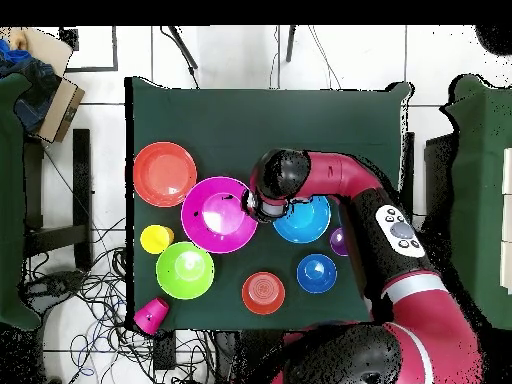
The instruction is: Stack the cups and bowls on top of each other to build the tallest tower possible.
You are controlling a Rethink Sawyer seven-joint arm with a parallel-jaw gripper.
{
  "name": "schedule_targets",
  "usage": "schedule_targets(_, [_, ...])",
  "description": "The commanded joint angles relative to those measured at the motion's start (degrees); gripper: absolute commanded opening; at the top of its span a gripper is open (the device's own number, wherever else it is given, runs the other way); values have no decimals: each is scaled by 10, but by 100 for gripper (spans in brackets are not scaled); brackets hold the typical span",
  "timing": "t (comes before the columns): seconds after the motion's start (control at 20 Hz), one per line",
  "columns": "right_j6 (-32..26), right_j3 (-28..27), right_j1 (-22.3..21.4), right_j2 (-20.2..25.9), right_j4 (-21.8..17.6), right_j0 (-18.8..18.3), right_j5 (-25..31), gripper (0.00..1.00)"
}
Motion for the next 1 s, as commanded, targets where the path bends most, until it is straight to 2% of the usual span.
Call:
schedule_targets(0.05, [-52, 23, 15, 15, -30, 20, -43, 100])
schedule_targets(0.6, [-46, 12, 31, 5, -44, 30, -64, 100])
schedule_targets(1.0, [-46, 20, 28, 1, -43, 30, -72, 100])
